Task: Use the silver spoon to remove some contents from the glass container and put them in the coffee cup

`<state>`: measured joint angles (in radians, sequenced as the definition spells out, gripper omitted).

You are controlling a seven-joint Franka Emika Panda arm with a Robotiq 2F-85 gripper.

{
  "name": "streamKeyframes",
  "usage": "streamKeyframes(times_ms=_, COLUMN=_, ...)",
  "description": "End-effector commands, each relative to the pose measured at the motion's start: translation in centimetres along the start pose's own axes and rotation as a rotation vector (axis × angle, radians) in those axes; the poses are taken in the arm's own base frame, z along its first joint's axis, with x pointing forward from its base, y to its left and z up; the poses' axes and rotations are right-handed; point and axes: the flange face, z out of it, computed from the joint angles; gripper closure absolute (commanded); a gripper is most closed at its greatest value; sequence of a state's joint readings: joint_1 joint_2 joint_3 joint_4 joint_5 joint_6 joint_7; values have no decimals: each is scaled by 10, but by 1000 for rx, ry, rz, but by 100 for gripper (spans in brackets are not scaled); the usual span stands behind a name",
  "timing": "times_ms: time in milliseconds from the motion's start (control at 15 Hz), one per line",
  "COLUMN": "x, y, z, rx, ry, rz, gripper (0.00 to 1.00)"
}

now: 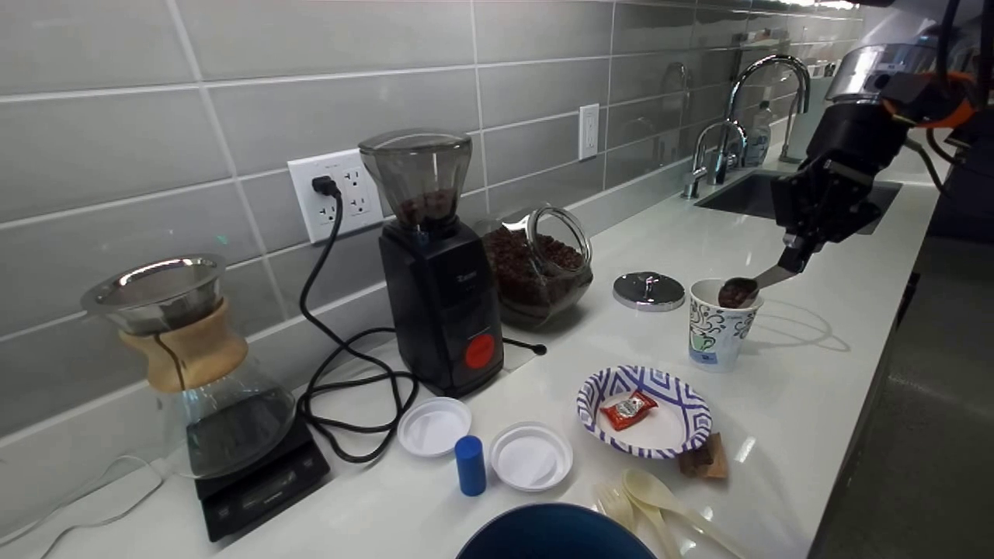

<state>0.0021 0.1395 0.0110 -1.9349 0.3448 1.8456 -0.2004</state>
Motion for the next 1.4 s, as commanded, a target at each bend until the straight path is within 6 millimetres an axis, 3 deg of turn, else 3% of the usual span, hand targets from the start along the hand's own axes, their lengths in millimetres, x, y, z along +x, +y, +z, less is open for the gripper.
streamKeyframes(times_ms=0, x=-7, y=-22, z=-3, rx=-118, ry=-2, rz=15, gripper=99)
streamKeyframes(times_ms=933, x=6, y=-84, z=6, rx=-464, ry=36, rz=-104, gripper=99)
streamKeyframes(times_ms=1333, x=-3, y=-119, z=19, rx=-564, ry=22, rz=-90, gripper=99)
